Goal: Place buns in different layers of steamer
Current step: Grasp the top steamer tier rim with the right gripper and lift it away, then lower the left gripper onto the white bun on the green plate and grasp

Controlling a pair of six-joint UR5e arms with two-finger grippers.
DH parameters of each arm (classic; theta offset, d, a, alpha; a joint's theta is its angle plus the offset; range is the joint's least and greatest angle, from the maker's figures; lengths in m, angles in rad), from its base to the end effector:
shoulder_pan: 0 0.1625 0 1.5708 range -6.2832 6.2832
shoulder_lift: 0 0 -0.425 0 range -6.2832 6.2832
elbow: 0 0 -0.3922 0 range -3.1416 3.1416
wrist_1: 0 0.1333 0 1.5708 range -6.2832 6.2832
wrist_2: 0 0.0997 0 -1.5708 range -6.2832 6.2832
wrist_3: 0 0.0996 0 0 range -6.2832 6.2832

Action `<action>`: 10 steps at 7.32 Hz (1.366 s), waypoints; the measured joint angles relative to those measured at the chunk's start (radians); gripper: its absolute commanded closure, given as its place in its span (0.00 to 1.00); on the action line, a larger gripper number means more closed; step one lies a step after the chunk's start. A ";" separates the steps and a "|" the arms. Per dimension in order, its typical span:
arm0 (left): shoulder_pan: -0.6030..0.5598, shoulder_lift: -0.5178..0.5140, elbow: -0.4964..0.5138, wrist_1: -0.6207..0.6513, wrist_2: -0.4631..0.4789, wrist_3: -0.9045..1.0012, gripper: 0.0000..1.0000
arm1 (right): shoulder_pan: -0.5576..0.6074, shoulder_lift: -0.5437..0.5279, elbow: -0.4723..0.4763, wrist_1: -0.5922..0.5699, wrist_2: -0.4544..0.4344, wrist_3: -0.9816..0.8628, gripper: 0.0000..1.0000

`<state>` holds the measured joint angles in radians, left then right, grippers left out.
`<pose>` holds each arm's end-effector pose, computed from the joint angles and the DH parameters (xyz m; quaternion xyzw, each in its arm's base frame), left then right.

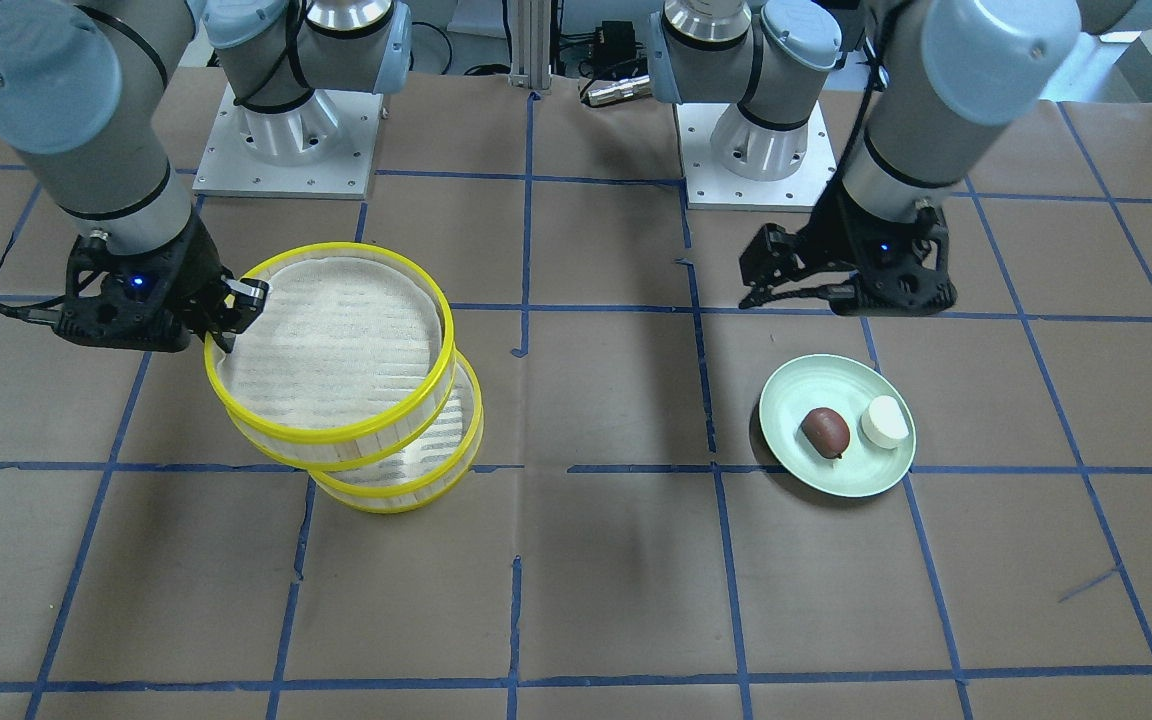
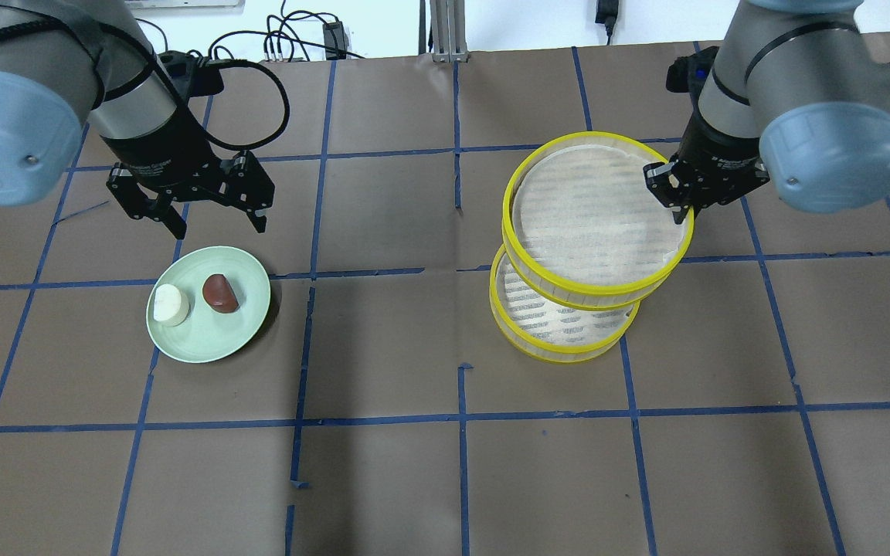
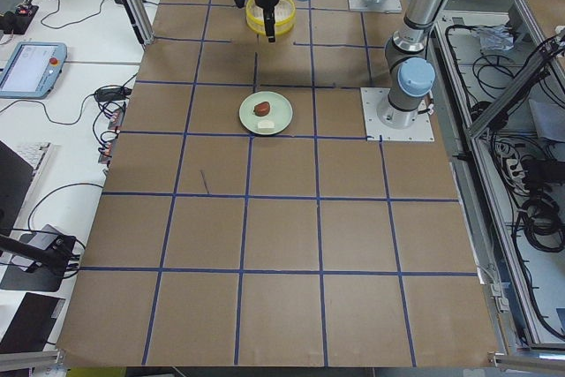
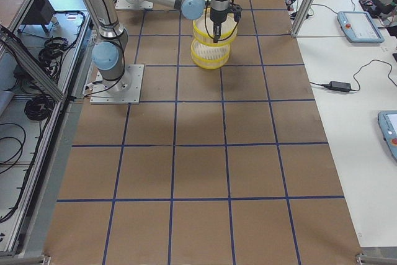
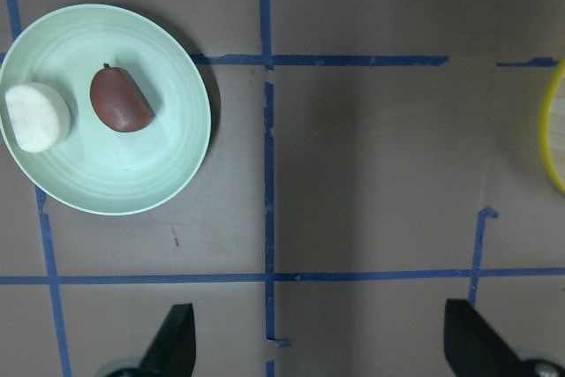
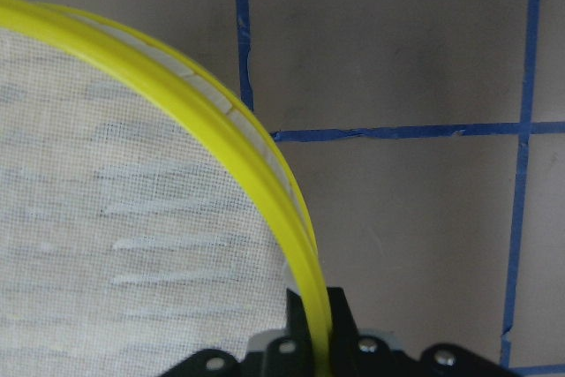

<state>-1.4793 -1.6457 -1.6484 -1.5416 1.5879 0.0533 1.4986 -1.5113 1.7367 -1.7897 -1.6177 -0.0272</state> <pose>-0.0848 -0.5161 0.4156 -0.0185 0.9979 0.0621 0.0041 0.0918 -0.5146 0.3990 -0.0224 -0.9995 -0.0044 0.0233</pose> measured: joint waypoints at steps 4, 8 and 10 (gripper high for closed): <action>0.281 -0.130 -0.134 0.272 0.029 0.357 0.02 | -0.220 -0.077 -0.017 0.117 -0.005 -0.199 0.94; 0.422 -0.174 -0.226 0.377 0.010 0.520 0.07 | -0.464 -0.076 0.001 0.125 0.001 -0.432 0.92; 0.377 -0.198 -0.238 0.400 -0.024 0.457 0.07 | -0.481 -0.076 0.004 0.124 -0.001 -0.449 0.91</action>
<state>-1.1021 -1.8438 -1.8864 -1.1417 1.5641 0.5099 1.0180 -1.5874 1.7405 -1.6659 -1.6187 -0.4762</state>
